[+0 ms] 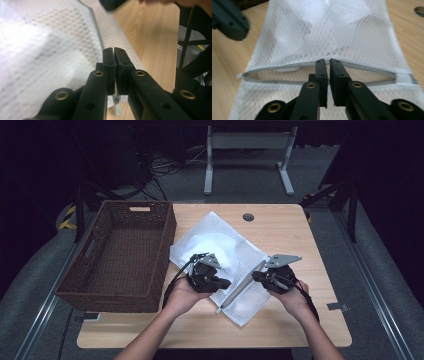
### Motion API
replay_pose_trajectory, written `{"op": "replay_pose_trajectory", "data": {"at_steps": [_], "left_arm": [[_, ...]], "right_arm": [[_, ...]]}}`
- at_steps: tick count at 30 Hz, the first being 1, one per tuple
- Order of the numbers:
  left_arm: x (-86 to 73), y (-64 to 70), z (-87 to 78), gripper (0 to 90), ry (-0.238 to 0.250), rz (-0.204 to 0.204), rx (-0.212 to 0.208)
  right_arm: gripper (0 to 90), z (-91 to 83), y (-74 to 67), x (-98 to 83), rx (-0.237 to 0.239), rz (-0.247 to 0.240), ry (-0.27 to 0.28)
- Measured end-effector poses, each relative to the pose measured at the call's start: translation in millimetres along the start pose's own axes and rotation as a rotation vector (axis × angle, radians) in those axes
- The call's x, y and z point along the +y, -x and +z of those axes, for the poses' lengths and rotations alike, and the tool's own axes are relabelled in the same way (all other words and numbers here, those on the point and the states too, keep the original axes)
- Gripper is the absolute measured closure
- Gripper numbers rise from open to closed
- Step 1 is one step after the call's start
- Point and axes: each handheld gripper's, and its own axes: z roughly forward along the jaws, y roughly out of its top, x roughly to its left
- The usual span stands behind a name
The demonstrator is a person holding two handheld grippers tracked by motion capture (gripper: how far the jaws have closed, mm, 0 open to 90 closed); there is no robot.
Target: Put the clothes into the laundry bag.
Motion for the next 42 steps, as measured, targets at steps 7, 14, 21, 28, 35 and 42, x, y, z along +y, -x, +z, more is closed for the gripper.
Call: {"op": "replay_pose_trajectory", "data": {"at_steps": [7,14,21,28,35,42], "left_arm": [[-22.1,-0.5,-1.8,90.0,-0.023,-0.033,0.013],[-36.0,0.9,-1.4,90.0,-0.042,-0.052,0.023],[-37.0,0.5,-2.2,90.0,-0.039,-0.05,0.021],[-38.6,-3.9,-3.2,90.0,-0.039,-0.057,0.029],[-39.3,-9.3,7.6,90.0,-0.056,-0.062,0.037],[-39.6,-6.4,27.9,90.0,-0.121,-0.045,0.041]], "right_arm": [[90.0,9.2,38.5,7.8,-0.047,0.025,-0.01],[90.0,33.7,70.2,14.7,-0.075,0.041,-0.043],[90.0,56.5,91.5,16.2,-0.113,0.03,-0.101],[90.0,80.4,105.6,11.4,-0.133,0.043,-0.163],[90.0,86.9,107.6,5.9,-0.145,0.026,-0.203],[90.0,84.1,107.0,2.0,-0.154,0.024,-0.205]]}}
